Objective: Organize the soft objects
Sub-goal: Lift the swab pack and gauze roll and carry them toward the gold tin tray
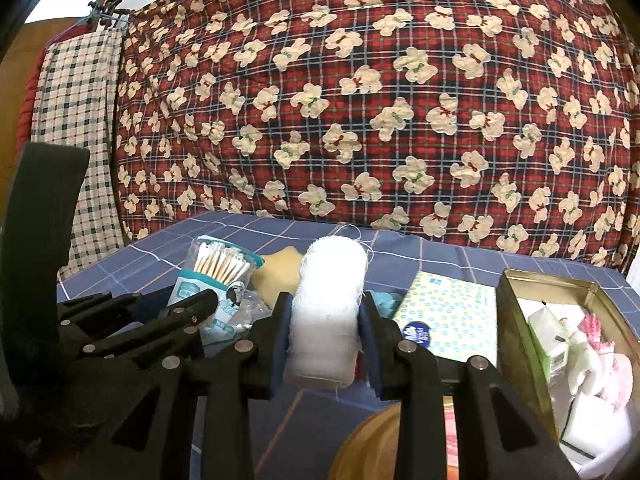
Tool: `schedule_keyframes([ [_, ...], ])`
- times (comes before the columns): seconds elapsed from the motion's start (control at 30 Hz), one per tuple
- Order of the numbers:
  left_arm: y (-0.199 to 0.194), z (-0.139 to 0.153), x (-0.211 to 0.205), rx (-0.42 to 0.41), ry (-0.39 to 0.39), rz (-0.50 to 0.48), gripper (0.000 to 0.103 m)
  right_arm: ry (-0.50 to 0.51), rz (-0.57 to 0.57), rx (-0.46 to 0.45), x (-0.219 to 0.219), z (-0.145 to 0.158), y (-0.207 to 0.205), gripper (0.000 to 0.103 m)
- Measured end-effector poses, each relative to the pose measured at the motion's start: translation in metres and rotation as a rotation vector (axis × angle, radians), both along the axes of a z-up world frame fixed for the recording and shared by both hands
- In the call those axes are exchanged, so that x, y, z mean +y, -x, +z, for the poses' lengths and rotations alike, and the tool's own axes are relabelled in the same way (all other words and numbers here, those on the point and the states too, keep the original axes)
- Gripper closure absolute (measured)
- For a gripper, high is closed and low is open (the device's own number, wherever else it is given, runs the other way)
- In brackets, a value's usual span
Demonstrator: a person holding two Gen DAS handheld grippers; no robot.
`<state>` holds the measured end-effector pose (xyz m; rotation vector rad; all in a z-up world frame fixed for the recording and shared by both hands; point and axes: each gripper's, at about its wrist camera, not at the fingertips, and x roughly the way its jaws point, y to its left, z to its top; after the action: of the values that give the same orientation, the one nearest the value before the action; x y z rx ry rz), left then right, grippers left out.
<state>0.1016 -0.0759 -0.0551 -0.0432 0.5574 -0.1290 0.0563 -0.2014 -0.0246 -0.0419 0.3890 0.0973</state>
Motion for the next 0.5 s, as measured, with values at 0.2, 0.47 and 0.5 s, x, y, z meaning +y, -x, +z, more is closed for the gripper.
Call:
schedule_keyframes([
  [0.2, 0.001, 0.000, -0.008, 0.003, -0.004, -0.011, 0.084, -0.006, -0.029, -0.006, -0.014, 0.000, 0.004, 0.068],
  [0.47, 0.003, 0.000, -0.023, 0.003, -0.016, -0.038, 0.084, -0.010, -0.040, -0.010, -0.026, 0.001, 0.007, 0.068],
  [0.5, 0.003, 0.000, -0.025, 0.004, -0.017, -0.042, 0.084, -0.012, -0.043, -0.010, -0.028, 0.001, 0.007, 0.068],
])
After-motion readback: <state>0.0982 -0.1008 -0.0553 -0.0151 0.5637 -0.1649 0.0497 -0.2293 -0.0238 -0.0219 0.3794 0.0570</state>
